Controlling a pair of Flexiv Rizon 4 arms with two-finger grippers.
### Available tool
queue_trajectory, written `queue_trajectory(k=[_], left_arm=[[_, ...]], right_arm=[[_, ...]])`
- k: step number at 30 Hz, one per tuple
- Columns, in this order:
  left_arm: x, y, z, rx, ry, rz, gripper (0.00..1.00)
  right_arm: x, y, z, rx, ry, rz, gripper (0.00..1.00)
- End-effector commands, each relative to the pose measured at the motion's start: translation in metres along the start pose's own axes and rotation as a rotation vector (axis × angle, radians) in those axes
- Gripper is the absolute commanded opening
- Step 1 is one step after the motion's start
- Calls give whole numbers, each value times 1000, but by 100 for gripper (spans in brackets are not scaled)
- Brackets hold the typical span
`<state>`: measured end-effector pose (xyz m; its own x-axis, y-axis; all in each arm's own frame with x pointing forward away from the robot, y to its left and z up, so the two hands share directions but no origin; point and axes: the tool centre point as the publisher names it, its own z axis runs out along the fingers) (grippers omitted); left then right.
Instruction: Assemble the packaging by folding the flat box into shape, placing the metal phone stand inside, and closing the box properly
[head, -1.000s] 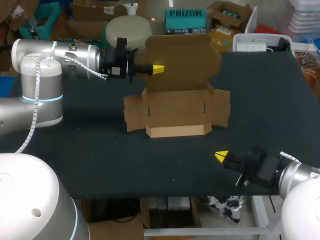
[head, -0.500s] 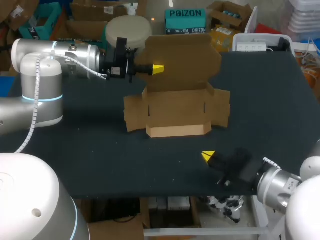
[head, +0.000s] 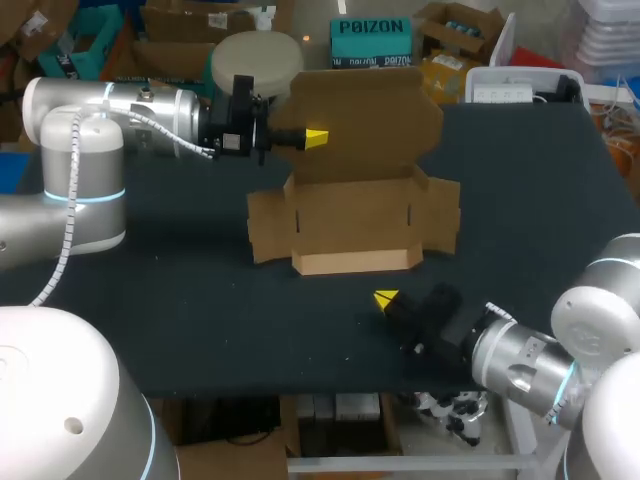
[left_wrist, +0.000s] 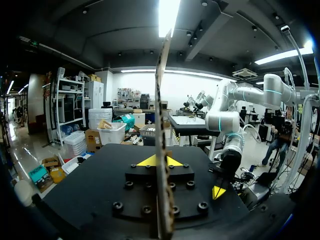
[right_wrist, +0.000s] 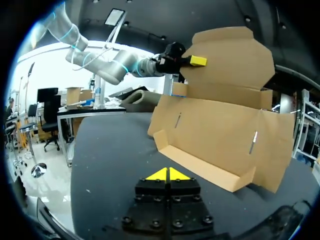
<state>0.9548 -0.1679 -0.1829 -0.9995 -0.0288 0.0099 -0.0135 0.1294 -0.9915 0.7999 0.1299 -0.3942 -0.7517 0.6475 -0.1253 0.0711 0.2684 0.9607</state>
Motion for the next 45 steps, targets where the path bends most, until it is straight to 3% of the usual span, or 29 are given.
queue_trajectory(k=[1,12,45], left_arm=[[0,1,-1,-1,2,0,0],[0,1,-1,-1,2,0,0],[0,1,-1,-1,2,0,0]], right_arm=[[-2,0,58,29,-15,7,0],[-7,-5,77,56,-61,49,0],[-18,-17,81,94,-149,117,0]])
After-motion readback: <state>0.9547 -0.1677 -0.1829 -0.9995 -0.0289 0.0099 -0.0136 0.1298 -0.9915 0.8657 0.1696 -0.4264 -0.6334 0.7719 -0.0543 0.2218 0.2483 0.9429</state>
